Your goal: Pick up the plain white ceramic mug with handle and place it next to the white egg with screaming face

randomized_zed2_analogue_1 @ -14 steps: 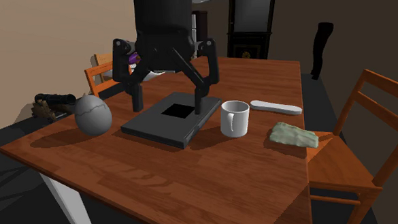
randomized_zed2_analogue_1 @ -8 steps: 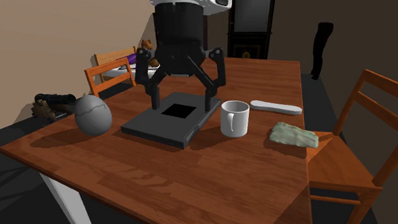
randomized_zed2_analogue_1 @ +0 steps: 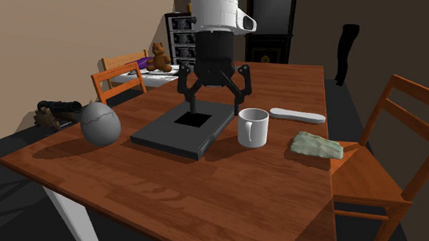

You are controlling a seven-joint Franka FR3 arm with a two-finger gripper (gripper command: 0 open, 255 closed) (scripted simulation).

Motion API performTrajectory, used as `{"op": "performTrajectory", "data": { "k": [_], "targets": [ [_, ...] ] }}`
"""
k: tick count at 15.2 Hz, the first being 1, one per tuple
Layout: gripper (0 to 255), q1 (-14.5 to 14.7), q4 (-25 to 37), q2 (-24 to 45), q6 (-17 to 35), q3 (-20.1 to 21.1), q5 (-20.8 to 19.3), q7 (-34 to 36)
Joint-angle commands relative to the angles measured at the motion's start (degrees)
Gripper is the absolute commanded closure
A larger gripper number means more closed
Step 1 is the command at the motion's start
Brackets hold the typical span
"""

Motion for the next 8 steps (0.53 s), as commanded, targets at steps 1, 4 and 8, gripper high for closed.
{"op": "performTrajectory", "data": {
  "k": [1, 4, 8],
  "targets": [
    [0, -0.4, 3.0, 4.4, 1.5, -0.5, -0.3, -0.6],
    [0, -0.9, 7.8, 10.9, 3.4, -1.1, -0.6, -1.4],
    [0, -1.5, 15.2, 19.6, 5.0, -1.9, -0.8, -2.5]
  ]
}}
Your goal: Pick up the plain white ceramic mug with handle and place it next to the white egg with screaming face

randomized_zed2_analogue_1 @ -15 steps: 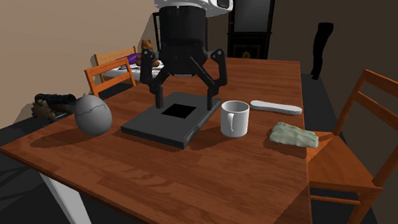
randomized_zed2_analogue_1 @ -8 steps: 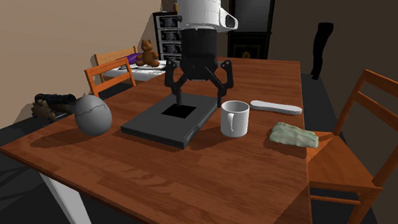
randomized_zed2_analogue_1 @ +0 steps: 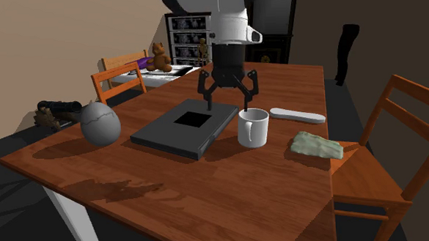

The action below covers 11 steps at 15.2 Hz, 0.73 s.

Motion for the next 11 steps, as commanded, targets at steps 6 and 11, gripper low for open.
{"op": "performTrajectory", "data": {
  "k": [6, 11],
  "targets": [
    [0, -1.3, 15.8, 16.2, 0.8, -1.0, 0.2, -1.7],
    [0, -2.2, 26.3, 25.7, 0.0, -1.3, 0.6, -2.5]
  ]
}}
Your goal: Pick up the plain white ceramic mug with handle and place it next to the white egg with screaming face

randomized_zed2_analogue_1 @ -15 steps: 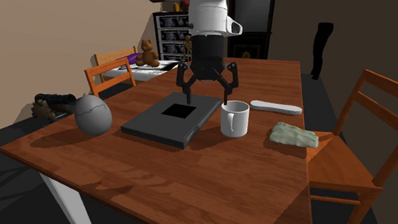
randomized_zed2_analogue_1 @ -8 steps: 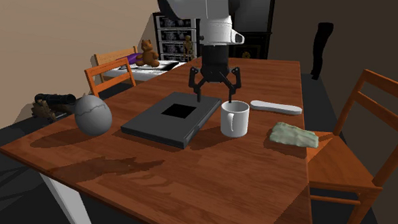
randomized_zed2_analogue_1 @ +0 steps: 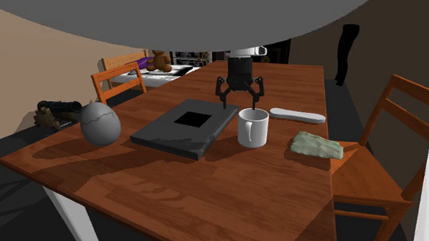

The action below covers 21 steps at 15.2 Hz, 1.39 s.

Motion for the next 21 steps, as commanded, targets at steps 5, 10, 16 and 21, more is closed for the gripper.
{"op": "performTrajectory", "data": {
  "k": [5, 10, 16, 21],
  "targets": [
    [0, -0.1, -2.2, 1.7, 3.9, 0.0, 0.1, -0.2],
    [0, -0.1, -3.2, 1.8, 5.1, 0.0, 0.1, -0.2],
    [255, -0.1, -3.2, 1.8, 5.1, 0.0, 0.1, -0.2],
    [255, -0.1, -3.2, 1.8, 5.1, 0.0, 0.1, -0.2]
  ]
}}
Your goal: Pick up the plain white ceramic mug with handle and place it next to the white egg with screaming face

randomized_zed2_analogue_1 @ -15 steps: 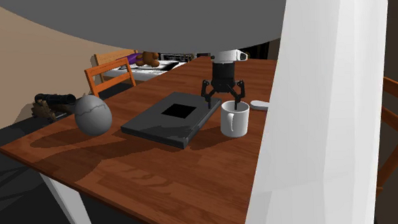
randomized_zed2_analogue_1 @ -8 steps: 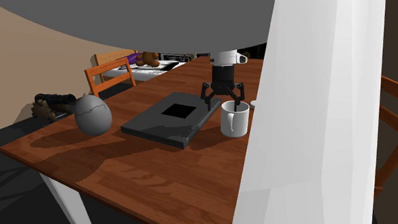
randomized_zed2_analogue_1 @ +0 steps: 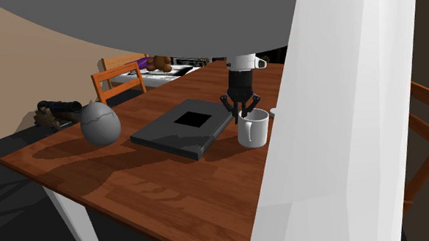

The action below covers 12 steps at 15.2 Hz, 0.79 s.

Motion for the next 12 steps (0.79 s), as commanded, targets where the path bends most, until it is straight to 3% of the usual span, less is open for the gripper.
{"op": "performTrajectory", "data": {
  "k": [1, 12],
  "targets": [
    [255, 0.0, 0.0, 0.0, 0.0, 0.0, 0.0, 0.0],
    [255, 0.0, 3.4, -1.9, -5.3, -0.1, -0.1, 0.0]
  ]
}}
